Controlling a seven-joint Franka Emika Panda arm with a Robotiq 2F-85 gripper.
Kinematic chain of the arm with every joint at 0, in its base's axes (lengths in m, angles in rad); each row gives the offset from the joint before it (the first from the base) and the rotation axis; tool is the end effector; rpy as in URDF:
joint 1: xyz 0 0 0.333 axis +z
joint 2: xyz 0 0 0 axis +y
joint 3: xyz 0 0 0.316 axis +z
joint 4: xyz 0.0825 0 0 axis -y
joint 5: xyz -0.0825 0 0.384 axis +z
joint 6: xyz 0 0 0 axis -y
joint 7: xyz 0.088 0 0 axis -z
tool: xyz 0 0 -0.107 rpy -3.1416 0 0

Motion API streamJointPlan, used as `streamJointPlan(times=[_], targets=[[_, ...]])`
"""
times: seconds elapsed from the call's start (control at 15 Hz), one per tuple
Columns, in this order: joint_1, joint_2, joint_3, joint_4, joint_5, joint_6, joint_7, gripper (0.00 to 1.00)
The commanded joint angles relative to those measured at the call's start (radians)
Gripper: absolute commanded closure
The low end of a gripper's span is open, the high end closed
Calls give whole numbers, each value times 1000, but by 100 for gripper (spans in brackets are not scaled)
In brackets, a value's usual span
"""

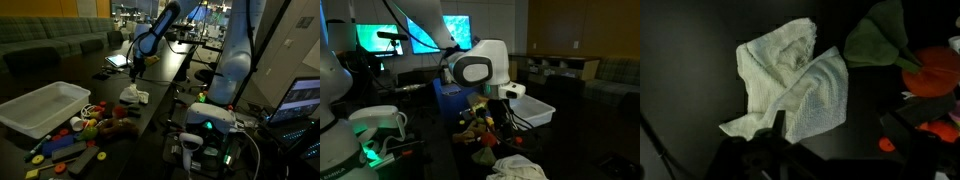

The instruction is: Use the towel to push all contents to the left

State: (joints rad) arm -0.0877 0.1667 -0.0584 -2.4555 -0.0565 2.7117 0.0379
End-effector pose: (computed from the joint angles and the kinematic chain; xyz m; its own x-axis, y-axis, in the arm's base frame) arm 0.4882 -0.0703 0.2399 0.9874 -0.1300 0.0898 -0.1335 -0.9905 0.0343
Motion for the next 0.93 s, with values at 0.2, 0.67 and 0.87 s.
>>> streamJointPlan(times=[0.2, 0.67, 0.87], targets=[[-42, 255, -20, 122, 13, 187, -88, 0], [-103, 488, -4, 285, 21, 246, -103, 0], [-107, 551, -8, 345, 14, 244, -104, 0]])
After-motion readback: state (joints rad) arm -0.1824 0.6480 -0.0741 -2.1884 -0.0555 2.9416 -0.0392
